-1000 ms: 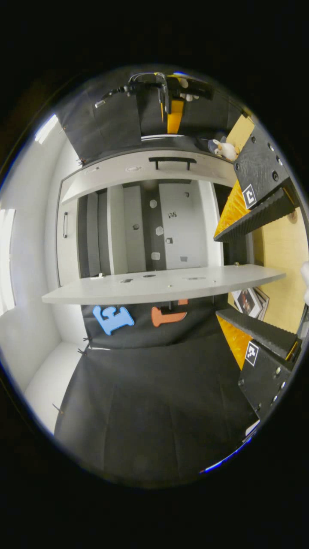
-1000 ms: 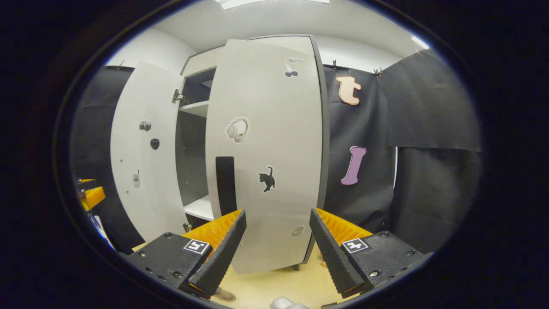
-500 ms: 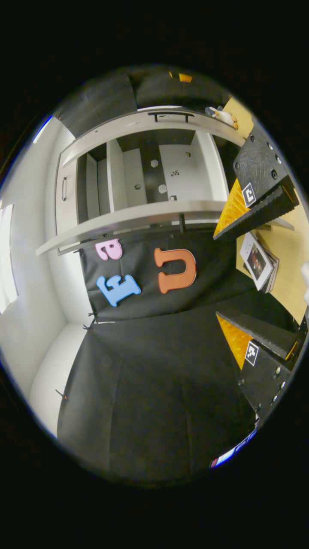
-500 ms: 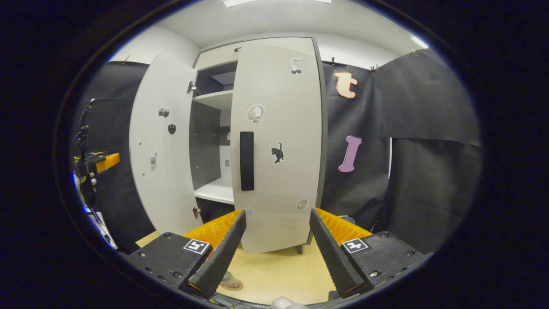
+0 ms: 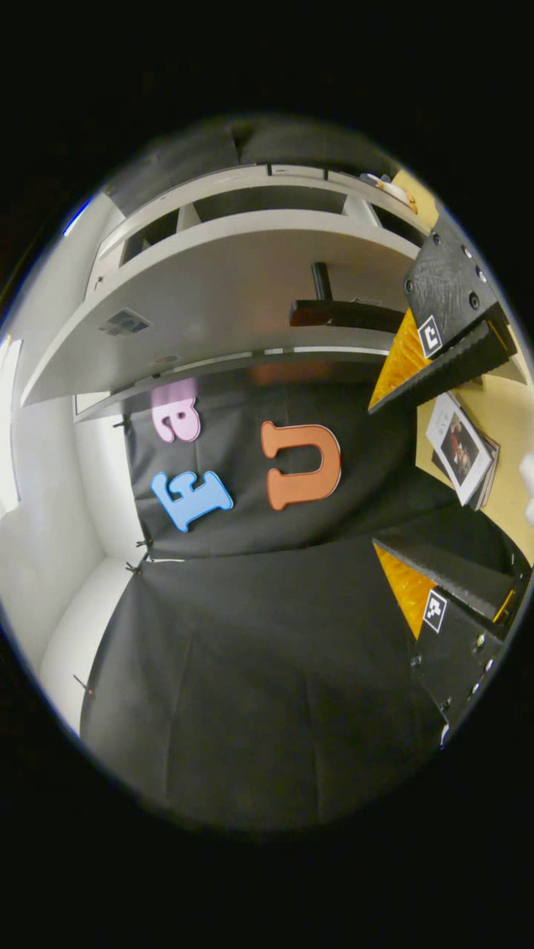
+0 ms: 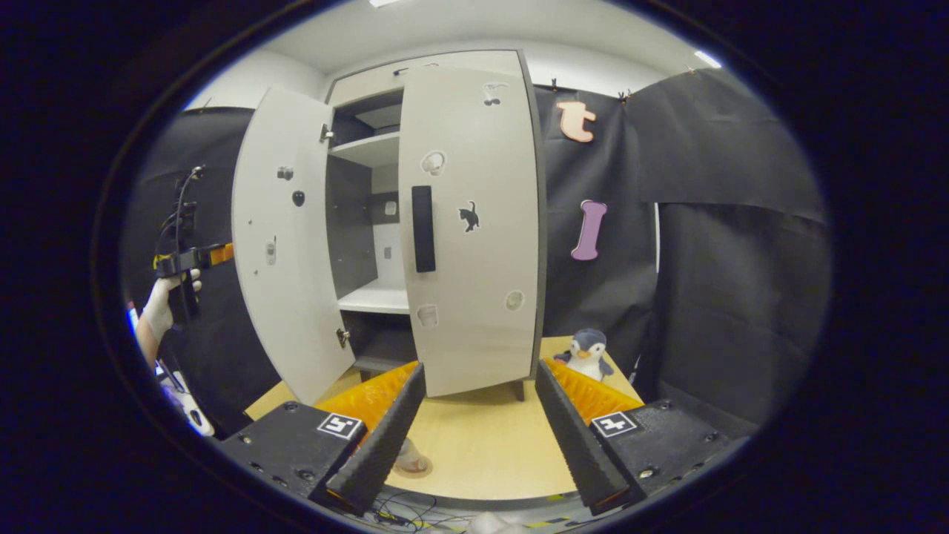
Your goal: Grasp the bottle in the cabinet with the left hand and place it on the coaster, then close the right door with the right hand and the left door with the left hand.
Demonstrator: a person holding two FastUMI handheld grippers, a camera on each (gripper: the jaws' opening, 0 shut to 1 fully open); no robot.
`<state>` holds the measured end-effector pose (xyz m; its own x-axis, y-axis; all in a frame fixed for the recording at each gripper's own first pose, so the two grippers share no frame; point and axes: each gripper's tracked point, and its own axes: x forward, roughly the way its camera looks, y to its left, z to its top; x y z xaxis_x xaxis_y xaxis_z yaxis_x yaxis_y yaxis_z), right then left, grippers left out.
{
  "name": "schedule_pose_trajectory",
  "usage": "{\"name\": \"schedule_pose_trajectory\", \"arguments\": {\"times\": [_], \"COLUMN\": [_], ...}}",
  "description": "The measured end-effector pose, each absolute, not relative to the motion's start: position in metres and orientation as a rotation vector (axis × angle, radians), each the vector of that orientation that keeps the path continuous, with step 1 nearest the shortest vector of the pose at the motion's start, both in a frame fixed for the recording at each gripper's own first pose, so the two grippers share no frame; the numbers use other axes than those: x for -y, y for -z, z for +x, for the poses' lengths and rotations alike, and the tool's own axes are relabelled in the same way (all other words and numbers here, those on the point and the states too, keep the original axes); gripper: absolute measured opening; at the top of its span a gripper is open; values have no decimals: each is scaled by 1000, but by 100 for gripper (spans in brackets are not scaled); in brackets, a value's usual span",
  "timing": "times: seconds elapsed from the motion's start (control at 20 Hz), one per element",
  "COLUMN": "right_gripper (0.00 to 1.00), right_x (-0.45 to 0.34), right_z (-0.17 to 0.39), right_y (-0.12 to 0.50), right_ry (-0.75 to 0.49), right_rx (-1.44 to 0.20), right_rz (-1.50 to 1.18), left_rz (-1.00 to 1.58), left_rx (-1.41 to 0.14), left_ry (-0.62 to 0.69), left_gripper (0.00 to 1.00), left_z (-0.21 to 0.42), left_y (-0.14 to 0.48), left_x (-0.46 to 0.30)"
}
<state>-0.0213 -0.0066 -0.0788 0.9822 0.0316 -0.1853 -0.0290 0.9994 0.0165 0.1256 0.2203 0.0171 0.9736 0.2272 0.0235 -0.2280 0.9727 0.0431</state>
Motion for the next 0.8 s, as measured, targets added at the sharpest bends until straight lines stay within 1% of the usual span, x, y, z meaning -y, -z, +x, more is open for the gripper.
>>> {"name": "schedule_pose_trajectory", "arguments": {"times": [0.2, 0.25, 0.35, 0.4, 0.5, 0.65, 0.7, 0.75, 0.8], "right_gripper": [96, 96, 98, 96, 98, 96, 96, 96, 96], "right_x": [5, 6, 7, 8, 12, 19, 23, 27, 30], "right_z": [-29, -30, -28, -27, -26, -25, -25, -25, -25], "right_y": [84, 84, 84, 82, 79, 75, 74, 73, 72], "right_ry": [-29, -31, -38, -44, -53, -69, -70, -72, -74], "right_rx": [-194, -197, -198, -195, -187, -188, -187, -185, -183], "right_rz": [37, 45, 54, 54, 49, 43, 42, 44, 46], "left_rz": [70, 71, 51, 46, 56, 102, 105, 97, 87], "left_rx": [6, 9, 2, -5, -5, 1, 0, -2, -3], "left_ry": [-202, -201, -188, -185, -190, -208, -204, -197, -189], "left_gripper": [98, 89, 95, 92, 91, 90, 86, 90, 90], "left_z": [133, 134, 134, 133, 131, 130, 129, 129, 130], "left_y": [-10, -11, -10, -9, -11, -14, -14, -13, -13], "left_x": [-212, -211, -207, -205, -203, -193, -188, -180, -173]}}
